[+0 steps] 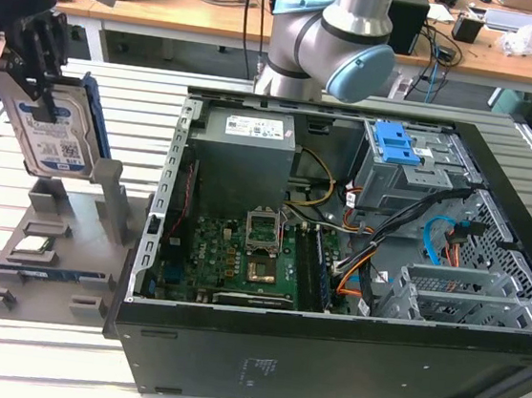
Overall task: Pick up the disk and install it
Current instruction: 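Pick up the disk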
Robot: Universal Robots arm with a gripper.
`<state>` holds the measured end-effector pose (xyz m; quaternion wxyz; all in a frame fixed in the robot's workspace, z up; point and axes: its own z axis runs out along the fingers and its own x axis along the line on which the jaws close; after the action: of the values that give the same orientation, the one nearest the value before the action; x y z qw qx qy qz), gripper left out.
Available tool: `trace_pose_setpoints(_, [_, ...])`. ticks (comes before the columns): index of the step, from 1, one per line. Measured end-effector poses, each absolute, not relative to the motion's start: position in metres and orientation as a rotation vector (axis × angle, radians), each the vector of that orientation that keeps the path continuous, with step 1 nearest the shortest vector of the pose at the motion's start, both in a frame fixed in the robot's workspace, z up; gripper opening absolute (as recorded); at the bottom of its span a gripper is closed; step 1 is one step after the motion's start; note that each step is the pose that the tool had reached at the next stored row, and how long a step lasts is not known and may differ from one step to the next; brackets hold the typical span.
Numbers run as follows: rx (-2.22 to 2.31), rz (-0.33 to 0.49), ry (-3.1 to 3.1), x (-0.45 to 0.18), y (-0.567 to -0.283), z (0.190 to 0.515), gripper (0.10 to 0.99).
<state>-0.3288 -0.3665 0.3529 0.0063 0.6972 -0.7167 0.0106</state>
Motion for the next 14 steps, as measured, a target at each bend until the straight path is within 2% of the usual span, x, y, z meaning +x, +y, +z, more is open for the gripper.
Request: trace_pose_setpoints(14, [2.182, 0.033, -2.243, -0.329, -0.366, 0.373, 0.353])
